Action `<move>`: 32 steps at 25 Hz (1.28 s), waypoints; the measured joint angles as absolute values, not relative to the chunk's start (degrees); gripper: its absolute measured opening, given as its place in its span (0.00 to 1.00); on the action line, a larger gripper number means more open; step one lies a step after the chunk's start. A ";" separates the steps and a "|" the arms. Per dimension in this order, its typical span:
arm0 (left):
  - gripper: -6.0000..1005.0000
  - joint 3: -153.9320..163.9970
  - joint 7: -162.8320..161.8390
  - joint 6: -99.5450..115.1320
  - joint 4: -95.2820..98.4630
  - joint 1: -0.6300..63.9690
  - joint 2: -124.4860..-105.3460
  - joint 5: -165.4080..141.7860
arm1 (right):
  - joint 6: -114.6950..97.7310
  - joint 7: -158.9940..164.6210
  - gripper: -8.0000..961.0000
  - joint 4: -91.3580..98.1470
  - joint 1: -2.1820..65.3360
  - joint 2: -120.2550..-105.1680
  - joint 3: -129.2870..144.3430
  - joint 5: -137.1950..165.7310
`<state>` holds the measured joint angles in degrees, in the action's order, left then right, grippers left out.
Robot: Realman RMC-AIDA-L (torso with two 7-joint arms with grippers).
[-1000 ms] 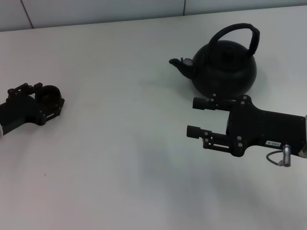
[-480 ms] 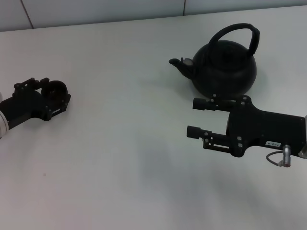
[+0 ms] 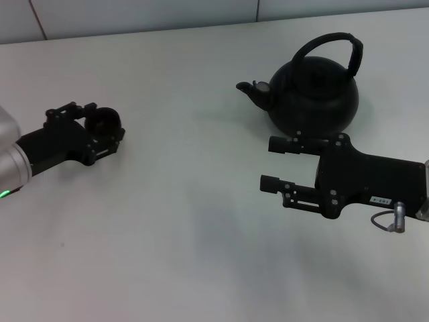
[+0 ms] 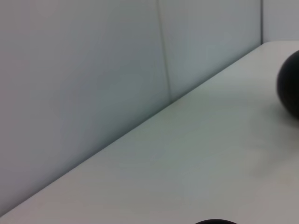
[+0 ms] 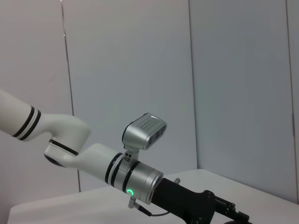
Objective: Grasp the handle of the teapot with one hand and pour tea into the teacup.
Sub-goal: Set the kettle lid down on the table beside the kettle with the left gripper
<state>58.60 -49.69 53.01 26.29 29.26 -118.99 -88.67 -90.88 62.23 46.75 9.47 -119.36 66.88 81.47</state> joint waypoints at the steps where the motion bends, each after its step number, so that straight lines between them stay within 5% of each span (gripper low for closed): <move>1: 0.69 59.67 -49.70 53.34 26.17 29.59 -119.05 -88.61 | -90.88 62.23 0.64 46.76 9.48 -119.36 66.88 81.47; 32: 0.69 75.23 -50.63 54.58 25.66 30.85 -119.09 -79.55 | -91.65 62.13 0.64 47.10 9.25 -119.09 66.88 81.67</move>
<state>75.23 -50.63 54.58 25.66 30.85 -119.09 -79.55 -91.65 62.13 47.10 9.25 -119.09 66.88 81.67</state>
